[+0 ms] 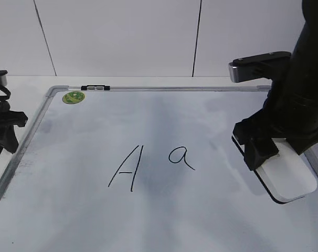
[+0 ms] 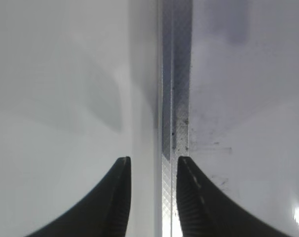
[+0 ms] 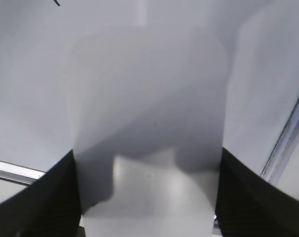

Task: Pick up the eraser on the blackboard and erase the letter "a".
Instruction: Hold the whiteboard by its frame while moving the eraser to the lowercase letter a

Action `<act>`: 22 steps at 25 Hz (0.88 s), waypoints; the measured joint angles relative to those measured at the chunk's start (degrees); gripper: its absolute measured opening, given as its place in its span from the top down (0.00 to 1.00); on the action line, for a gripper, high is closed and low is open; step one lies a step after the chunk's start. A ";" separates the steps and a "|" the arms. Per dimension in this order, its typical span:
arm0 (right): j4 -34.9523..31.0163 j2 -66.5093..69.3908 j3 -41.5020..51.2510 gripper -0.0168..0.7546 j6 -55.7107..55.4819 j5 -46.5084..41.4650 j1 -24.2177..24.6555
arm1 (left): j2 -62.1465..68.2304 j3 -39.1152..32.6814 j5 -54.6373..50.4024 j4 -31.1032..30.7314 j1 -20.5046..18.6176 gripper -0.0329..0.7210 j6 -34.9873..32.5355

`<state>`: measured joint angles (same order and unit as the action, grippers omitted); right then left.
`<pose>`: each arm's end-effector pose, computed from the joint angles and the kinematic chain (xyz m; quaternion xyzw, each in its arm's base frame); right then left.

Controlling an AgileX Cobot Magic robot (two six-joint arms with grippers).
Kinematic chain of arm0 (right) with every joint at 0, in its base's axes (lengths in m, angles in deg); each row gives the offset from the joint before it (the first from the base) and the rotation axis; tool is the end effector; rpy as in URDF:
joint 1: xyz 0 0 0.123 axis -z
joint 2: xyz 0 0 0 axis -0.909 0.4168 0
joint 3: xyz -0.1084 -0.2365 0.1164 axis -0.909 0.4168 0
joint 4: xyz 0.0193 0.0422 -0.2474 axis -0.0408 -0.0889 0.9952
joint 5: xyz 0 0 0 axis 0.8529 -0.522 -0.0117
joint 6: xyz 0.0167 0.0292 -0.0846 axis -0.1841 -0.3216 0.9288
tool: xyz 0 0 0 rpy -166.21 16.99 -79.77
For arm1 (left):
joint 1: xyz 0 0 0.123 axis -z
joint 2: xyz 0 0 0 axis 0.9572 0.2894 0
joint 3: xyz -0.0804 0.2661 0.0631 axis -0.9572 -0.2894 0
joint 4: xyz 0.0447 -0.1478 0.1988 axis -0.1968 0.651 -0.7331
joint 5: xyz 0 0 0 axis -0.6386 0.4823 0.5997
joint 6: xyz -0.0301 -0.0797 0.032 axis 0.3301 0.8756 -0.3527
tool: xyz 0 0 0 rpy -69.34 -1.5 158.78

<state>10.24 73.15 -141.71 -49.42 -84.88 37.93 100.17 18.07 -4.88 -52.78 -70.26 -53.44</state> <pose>0.2613 0.1301 0.2680 -0.1635 0.9850 -0.0113 0.0540 0.3444 -0.0277 0.1709 -0.0108 0.9943 -0.0616 0.0858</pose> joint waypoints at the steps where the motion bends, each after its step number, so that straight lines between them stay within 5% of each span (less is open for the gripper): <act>1: 0.00 0.00 0.00 0.25 0.00 0.00 0.00 | 0.50 0.45 0.00 0.11 0.00 0.65 0.00; 22: 0.00 0.00 0.00 0.25 0.00 0.00 0.00 | 4.39 2.04 -0.66 0.89 0.00 0.67 0.00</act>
<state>10.24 73.15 -141.71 -49.42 -84.88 37.93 104.56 20.11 -5.54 -51.88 -70.26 -53.44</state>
